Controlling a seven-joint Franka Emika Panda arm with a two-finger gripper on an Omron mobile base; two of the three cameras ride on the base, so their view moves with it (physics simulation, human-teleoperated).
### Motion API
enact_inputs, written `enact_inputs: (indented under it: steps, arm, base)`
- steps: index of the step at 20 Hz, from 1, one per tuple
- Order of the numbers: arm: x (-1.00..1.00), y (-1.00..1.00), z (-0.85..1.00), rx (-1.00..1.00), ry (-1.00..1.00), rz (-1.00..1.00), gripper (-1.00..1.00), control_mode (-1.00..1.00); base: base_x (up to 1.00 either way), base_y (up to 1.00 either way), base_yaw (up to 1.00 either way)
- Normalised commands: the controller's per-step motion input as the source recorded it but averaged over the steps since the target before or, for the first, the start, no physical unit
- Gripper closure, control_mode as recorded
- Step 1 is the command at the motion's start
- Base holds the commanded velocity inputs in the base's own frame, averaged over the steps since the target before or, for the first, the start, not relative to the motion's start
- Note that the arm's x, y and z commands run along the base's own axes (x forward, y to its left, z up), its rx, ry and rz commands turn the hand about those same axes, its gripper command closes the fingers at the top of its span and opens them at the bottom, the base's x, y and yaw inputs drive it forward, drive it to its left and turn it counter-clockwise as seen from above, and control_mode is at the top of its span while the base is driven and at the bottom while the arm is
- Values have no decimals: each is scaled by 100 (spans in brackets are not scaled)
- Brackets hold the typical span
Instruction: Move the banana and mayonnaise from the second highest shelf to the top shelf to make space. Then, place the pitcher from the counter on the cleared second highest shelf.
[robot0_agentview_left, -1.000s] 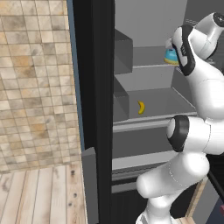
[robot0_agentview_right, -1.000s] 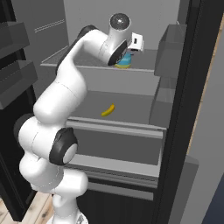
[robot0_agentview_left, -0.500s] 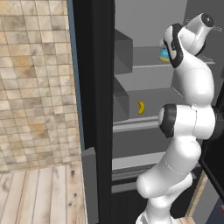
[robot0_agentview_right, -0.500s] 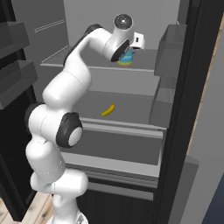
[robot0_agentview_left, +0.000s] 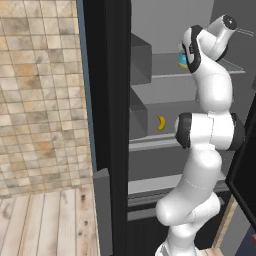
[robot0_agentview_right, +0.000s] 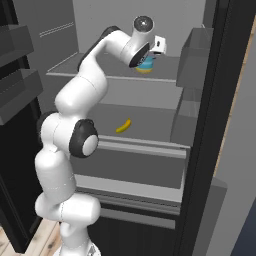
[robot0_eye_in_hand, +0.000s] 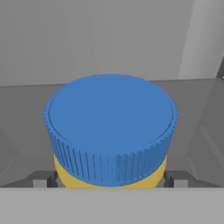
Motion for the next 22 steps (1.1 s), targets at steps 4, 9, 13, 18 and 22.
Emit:
enact_inputs:
  steps: [4, 9, 13, 18, 22]
  arm:
    - [36, 2, -21, 0, 0, 0, -100, -100]
    - [9, 11, -16, -2, -4, 0, -100, -100]
    - [-18, 16, -1, -4, -18, 0, -100, -100]
    - [-51, 37, 0, -8, -17, 0, -100, -100]
    - [-27, 51, -18, -14, -14, 0, -100, -100]
  base:
    - [0, 0, 0]
    - [0, 0, 0]
    - [0, 0, 0]
    - [0, 0, 0]
    - [0, 0, 0]
